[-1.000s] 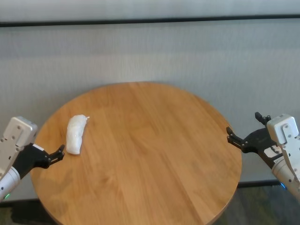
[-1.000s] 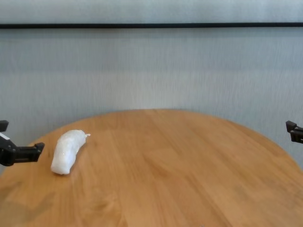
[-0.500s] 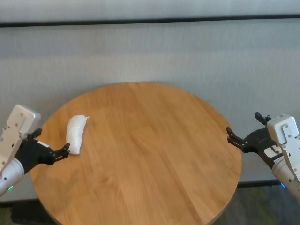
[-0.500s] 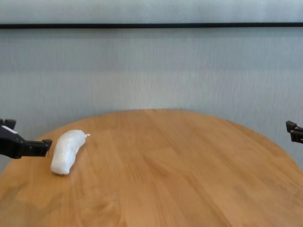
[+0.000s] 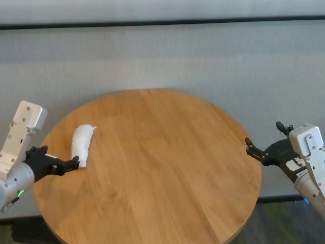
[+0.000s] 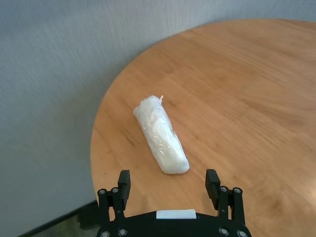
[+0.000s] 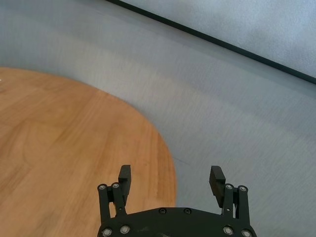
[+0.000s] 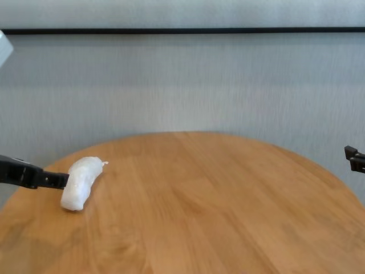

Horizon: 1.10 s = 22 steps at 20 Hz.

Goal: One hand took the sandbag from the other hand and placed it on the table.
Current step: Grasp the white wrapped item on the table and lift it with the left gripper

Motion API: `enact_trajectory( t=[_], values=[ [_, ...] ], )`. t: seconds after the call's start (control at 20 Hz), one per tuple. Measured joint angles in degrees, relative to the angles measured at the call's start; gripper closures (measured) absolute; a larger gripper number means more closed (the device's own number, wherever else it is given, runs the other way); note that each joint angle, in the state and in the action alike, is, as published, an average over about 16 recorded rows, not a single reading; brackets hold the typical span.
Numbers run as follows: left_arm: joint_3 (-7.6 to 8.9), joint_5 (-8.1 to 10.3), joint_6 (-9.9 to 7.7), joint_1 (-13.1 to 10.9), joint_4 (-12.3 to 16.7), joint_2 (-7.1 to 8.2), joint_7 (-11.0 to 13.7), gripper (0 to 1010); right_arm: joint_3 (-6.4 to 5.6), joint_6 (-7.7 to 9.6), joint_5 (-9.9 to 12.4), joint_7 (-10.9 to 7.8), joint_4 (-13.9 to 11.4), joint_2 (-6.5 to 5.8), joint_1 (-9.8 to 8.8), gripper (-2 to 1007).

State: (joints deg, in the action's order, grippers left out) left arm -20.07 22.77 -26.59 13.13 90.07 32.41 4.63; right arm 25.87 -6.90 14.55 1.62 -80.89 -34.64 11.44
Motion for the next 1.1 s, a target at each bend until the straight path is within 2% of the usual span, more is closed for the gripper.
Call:
enact_trajectory(
  t=[0.2,0.5,0.75,1.1],
  values=[
    [-0.02,-0.34,-3.13,1.8,-1.6,-2.21,-1.5,8,0.0,0.0,0.0,0.0,0.0,0.0,0.0,4],
    [-0.51,-1.94,-5.62,4.6,-5.0,-5.53,-3.7,8,0.0,0.0,0.0,0.0,0.0,0.0,0.0,4],
    [-0.97,-3.31,-6.51,6.7,-7.9,-7.87,-4.8,8,0.0,0.0,0.0,0.0,0.0,0.0,0.0,4],
    [-1.52,-4.71,-6.33,8.8,-11.2,-10.3,-4.8,8,0.0,0.0,0.0,0.0,0.0,0.0,0.0,5]
  ],
)
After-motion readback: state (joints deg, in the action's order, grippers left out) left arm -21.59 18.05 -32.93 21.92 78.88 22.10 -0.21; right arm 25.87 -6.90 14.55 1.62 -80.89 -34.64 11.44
